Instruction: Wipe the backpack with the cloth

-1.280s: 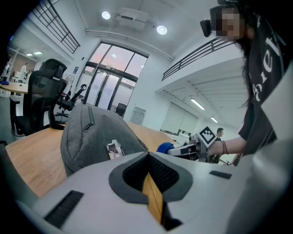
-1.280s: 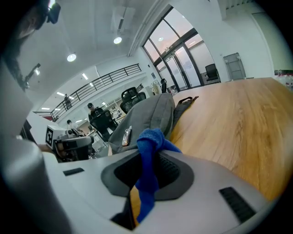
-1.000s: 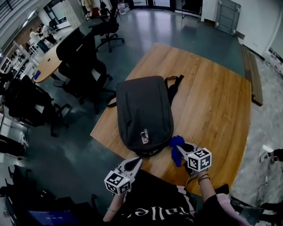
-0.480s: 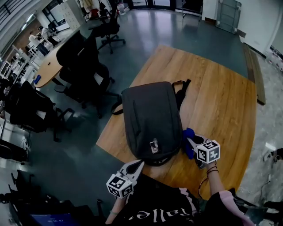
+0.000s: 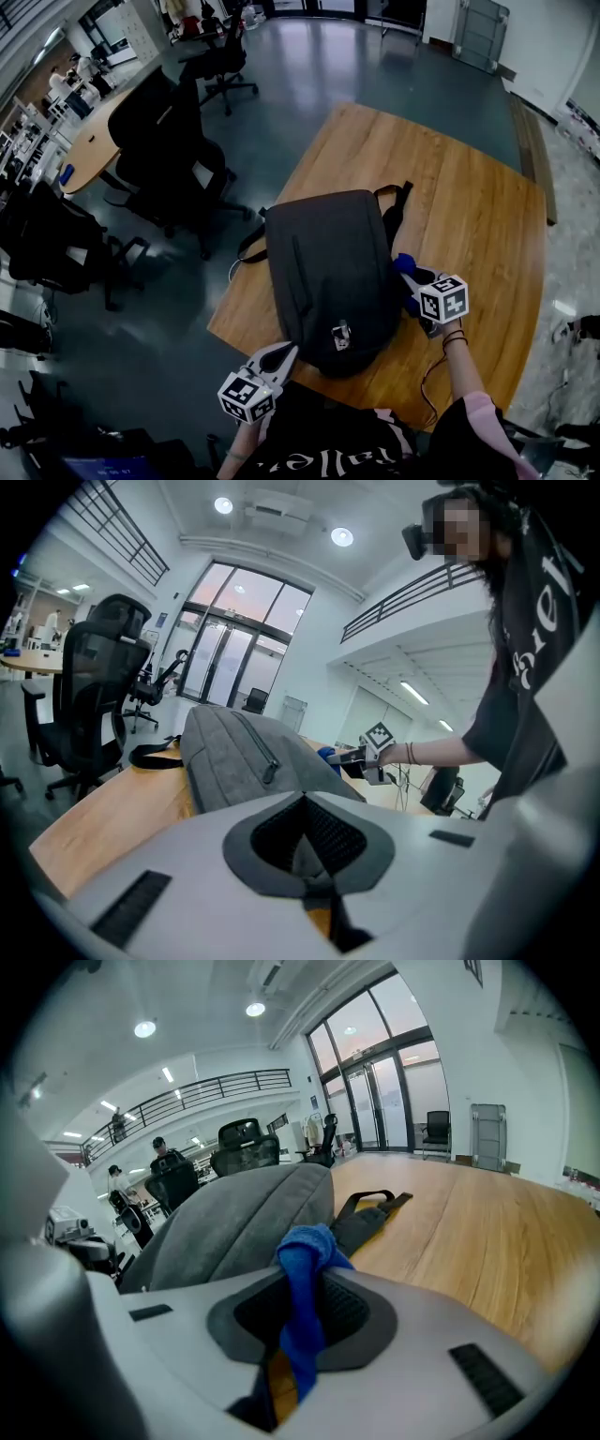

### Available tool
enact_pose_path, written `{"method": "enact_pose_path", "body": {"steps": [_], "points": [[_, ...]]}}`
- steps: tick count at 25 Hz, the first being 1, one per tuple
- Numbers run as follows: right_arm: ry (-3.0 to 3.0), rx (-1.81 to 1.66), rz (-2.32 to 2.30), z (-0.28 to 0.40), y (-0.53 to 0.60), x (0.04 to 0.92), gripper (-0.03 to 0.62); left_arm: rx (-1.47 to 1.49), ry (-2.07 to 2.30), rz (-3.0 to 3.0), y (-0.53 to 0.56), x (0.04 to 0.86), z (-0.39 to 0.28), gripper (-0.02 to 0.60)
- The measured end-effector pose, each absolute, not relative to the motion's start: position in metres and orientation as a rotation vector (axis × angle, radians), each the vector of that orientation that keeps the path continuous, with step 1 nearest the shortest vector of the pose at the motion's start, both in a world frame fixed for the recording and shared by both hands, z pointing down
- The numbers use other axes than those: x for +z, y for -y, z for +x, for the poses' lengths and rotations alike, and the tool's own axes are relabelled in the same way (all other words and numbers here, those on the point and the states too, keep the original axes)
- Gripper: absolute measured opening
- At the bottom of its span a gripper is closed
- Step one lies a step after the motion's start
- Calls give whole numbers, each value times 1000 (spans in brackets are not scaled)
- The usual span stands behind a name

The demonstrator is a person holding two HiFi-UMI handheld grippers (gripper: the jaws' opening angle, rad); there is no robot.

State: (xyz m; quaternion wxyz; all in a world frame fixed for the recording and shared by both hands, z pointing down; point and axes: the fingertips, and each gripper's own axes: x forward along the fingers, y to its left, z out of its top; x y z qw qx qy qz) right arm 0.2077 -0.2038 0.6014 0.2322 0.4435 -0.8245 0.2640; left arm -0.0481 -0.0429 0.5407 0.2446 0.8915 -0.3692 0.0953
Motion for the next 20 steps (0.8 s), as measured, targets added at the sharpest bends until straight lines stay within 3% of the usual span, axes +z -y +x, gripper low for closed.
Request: {"method": "enact_pose_path", "body": {"steps": [20], "points": [[2129,524,1075,184,384,584,54,221,988,2356,88,555,-97,-2]]}}
